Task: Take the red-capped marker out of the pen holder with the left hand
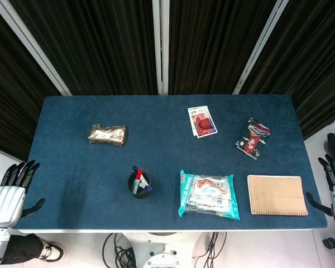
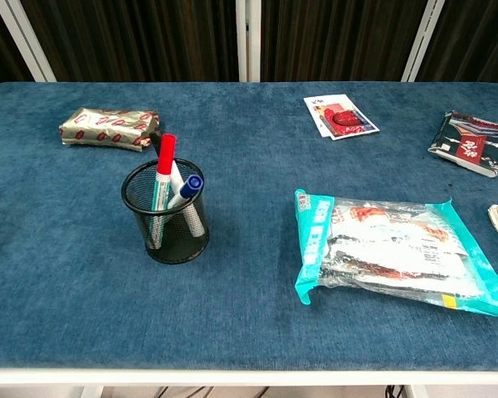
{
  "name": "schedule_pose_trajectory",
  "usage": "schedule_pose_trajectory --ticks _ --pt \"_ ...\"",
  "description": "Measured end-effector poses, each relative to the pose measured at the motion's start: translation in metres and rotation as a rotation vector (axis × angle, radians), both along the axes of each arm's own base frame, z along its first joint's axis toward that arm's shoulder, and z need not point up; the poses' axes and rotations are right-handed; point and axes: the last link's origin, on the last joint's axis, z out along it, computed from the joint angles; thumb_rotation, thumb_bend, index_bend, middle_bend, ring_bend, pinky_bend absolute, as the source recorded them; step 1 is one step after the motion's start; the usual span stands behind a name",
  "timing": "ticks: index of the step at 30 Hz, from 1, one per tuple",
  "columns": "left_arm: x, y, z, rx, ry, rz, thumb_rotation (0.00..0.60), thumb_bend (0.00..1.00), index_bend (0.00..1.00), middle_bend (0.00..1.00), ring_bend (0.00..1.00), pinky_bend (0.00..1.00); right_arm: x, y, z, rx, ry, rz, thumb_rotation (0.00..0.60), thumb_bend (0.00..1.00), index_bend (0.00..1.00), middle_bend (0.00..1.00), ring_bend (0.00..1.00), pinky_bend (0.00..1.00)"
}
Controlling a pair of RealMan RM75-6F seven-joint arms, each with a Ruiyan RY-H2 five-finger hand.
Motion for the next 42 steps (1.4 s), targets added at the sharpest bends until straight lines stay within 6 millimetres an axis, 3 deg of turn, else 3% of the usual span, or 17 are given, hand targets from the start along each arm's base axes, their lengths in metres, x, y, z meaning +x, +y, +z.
schedule_pose_trajectory --ticks 12,18,27,42 --pt "0.003 0.001 -0.001 -0.003 0.000 -0.013 0.600 0.21 0.03 0.00 0.00 0.00 0.000 0.000 0.001 -0.006 -0.002 0.004 0.600 0.18 0.00 0.00 0.00 0.00" --pt "0.015 0.006 -0.003 -0.032 0.004 -0.072 0.600 0.21 0.05 0.00 0.00 0.01 0.002 -0.002 0.003 -0.011 -0.006 0.007 0.600 0.18 0.00 0.00 0.00 0.00" --pt "0.054 0.024 -0.016 -0.131 0.023 -0.215 0.600 0.21 0.08 0.02 0.00 0.07 0.008 -0.004 0.009 -0.025 -0.015 0.020 0.600 0.18 0.00 0.00 0.00 0.00" --pt "0.123 0.063 -0.067 -0.355 -0.070 -0.360 0.600 0.23 0.12 0.08 0.00 0.15 0.016 -0.002 0.019 -0.029 -0.035 0.038 0.600 0.18 0.00 0.00 0.00 0.00"
